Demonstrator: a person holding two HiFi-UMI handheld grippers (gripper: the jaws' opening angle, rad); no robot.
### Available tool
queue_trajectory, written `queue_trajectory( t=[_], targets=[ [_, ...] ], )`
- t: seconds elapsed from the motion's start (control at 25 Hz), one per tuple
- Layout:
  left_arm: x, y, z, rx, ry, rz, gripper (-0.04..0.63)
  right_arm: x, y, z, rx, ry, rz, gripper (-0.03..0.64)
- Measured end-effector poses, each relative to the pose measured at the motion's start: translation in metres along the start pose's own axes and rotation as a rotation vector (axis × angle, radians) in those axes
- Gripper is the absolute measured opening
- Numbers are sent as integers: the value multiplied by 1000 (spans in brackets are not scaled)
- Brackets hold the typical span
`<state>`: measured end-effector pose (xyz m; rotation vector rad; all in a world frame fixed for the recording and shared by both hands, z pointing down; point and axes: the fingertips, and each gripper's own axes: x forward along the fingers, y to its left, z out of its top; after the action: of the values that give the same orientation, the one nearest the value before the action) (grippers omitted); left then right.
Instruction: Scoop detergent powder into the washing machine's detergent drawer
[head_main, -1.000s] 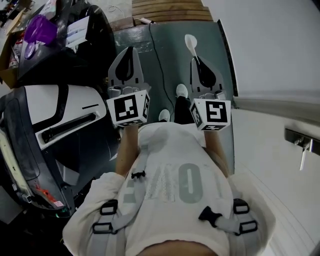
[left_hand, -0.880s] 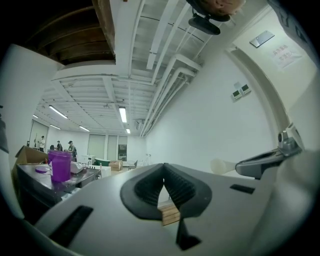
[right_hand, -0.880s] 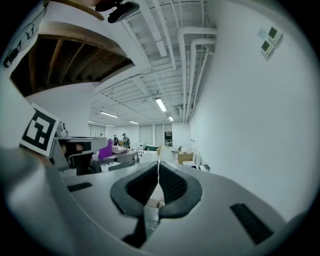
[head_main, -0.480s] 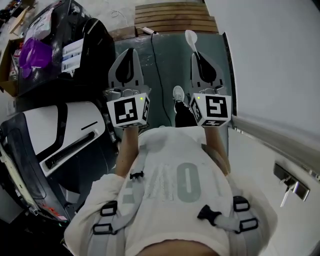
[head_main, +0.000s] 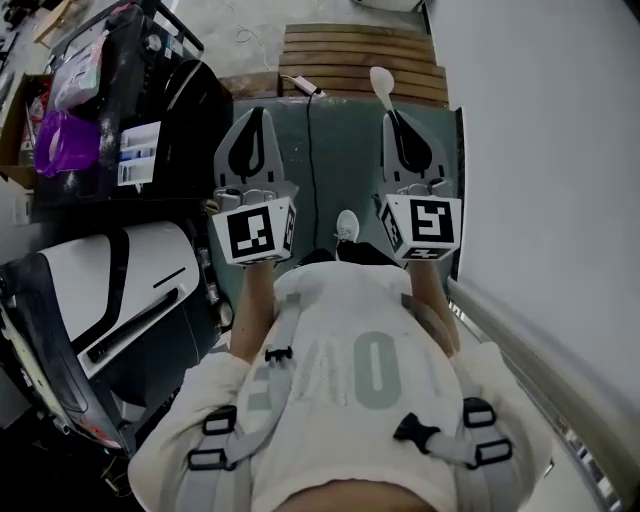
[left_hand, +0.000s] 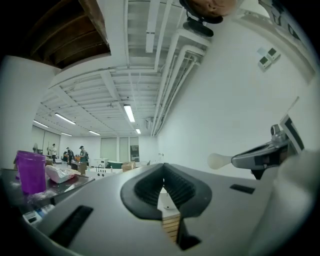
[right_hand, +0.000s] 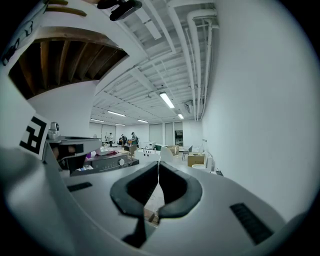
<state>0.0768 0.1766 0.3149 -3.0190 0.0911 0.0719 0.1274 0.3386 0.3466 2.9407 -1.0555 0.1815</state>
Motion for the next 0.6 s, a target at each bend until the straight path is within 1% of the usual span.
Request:
queue_trajectory(
  t=[0.12, 0.24, 0.32, 0.48, 0.6],
  targets=[
    [16, 9, 1, -13, 15, 63, 21, 24, -10, 3, -8, 4, 44, 11],
    [18, 27, 0, -13, 22, 139, 21, 47, -2, 4, -15, 5, 111, 11],
    [15, 45, -2, -11, 19, 197, 21, 62, 14, 5, -35, 1, 175, 11],
    [1, 85, -5, -34, 26, 321, 21, 90, 57, 7, -59, -5, 305, 11],
    [-12, 120, -8, -13, 31, 416, 21, 112, 98, 12, -72, -26, 422, 11]
  ],
)
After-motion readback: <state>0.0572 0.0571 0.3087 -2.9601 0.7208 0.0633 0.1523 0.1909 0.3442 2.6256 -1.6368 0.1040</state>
